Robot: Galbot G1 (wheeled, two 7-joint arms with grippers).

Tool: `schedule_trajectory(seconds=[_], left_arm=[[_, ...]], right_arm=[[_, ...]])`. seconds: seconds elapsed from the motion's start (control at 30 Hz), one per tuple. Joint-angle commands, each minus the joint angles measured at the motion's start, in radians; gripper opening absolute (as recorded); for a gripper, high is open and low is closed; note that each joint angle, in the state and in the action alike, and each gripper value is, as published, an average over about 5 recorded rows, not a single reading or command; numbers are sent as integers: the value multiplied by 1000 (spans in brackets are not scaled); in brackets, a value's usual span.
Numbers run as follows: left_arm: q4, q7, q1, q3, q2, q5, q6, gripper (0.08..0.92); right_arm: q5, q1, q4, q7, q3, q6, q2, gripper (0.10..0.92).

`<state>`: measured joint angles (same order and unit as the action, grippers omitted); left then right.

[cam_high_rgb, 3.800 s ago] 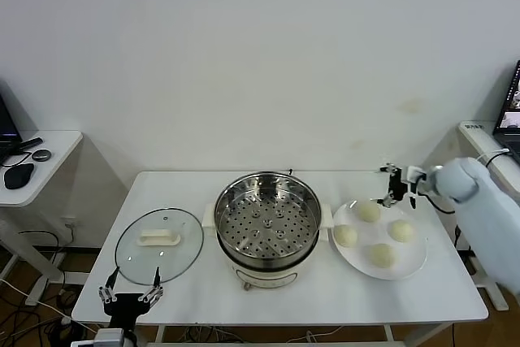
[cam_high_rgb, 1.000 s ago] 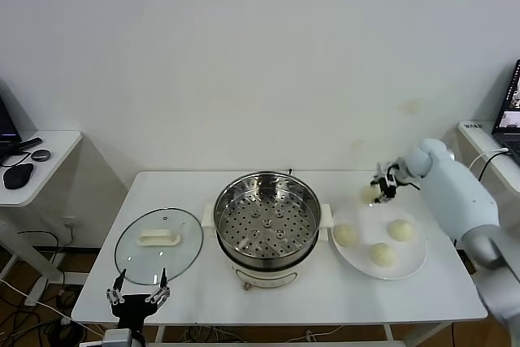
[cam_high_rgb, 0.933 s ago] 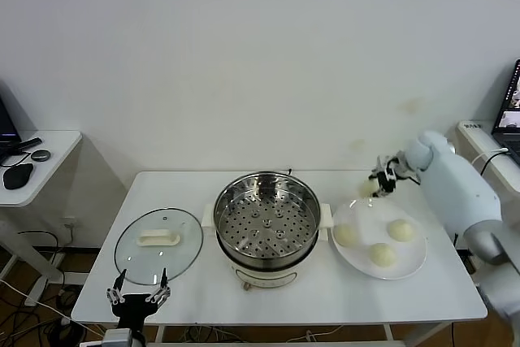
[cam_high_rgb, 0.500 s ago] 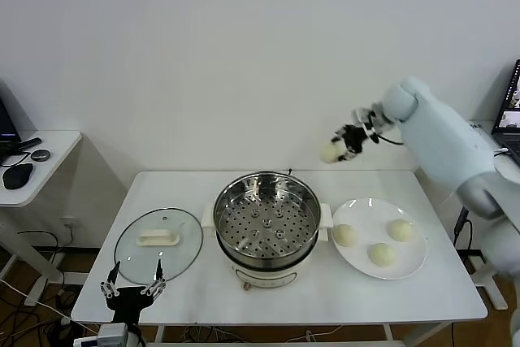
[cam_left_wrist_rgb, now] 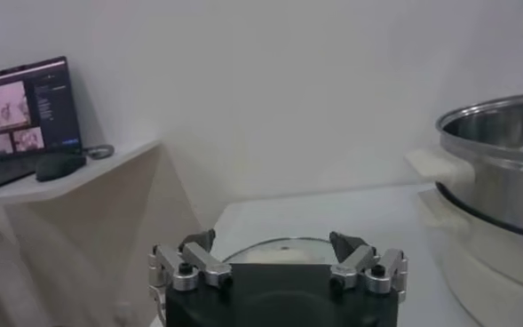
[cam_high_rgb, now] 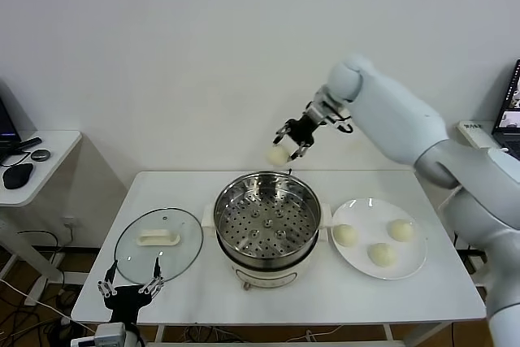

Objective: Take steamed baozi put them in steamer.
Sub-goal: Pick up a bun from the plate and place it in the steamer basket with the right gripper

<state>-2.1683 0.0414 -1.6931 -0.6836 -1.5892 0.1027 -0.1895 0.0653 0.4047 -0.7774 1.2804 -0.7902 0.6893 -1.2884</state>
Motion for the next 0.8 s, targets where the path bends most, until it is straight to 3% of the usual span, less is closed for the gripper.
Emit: schedule_trajectory(seconds=[0.03, 0.17, 0.8], left_arm=[[-5, 3, -3, 8, -7, -4, 0, 823], [-14, 4, -10, 12, -9, -4, 0, 823], [-4, 11, -14, 2, -9, -18, -1, 823]], right_arm=[[214, 16, -107, 3, -91, 140, -89, 534], [327, -7, -95, 4, -78, 140, -122, 535], [469, -140, -68, -28, -27, 139, -146, 534]])
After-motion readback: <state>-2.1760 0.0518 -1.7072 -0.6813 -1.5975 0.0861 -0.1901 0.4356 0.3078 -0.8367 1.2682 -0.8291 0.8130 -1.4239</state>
